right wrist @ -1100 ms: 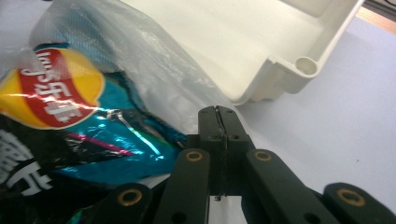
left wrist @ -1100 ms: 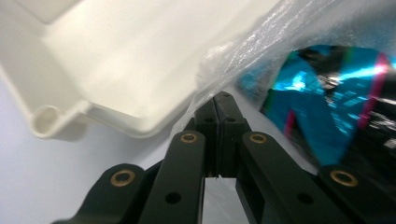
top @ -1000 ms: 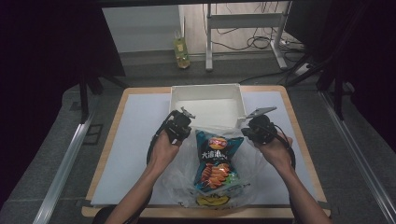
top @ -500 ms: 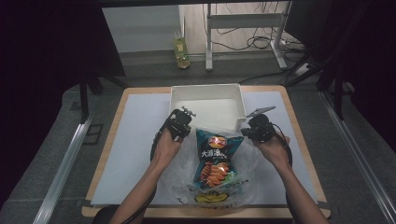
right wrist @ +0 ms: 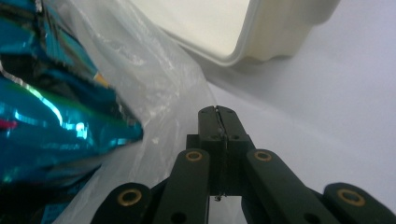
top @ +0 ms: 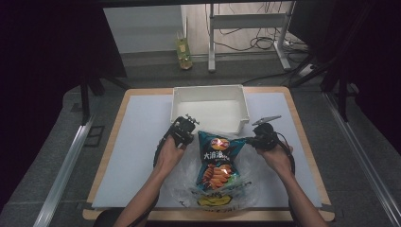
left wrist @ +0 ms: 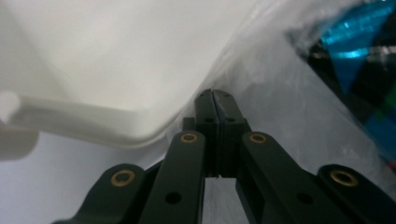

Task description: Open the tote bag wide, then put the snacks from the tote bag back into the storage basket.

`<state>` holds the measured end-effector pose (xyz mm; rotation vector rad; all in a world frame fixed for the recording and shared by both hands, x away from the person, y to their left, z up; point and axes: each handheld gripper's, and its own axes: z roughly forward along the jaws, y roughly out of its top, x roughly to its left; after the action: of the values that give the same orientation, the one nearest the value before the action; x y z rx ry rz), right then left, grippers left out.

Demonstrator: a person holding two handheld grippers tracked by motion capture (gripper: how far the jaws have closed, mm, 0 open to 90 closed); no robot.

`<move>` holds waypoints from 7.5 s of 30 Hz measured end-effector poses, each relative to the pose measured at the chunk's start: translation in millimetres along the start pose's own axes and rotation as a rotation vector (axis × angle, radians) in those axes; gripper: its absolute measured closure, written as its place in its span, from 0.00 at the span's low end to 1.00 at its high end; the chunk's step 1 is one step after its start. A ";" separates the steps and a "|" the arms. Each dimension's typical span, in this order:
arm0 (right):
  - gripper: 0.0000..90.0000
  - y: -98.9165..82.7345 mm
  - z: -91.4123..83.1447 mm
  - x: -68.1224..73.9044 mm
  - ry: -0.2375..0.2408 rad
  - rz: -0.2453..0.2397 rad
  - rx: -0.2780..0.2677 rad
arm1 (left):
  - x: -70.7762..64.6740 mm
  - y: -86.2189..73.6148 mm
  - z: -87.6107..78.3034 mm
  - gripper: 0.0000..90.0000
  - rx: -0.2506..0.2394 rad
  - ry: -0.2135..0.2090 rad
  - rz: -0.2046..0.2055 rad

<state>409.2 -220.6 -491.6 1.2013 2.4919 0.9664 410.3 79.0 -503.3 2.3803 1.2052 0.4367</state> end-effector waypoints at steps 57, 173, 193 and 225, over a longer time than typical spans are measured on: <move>0.98 -37.6 -2.7 12.0 0.033 -0.030 0.021 | -13.8 -28.1 -3.3 0.99 0.007 -0.153 -0.024; 0.60 -31.5 -56.7 107.5 0.200 -0.149 -0.075 | -31.2 -176.1 -113.2 0.27 -0.482 -0.253 0.008; 1.00 -22.5 -43.6 118.7 0.192 -0.193 -0.052 | -31.2 -175.8 -108.5 0.22 -0.455 -0.257 0.011; 1.00 10.5 -76.9 121.2 0.191 -0.260 -0.226 | -38.6 -172.5 -106.8 0.08 -0.460 -0.324 0.034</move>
<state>303.2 -159.9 -415.4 0.7273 2.5111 1.2974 221.9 163.6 -503.1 1.9809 0.8154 0.2853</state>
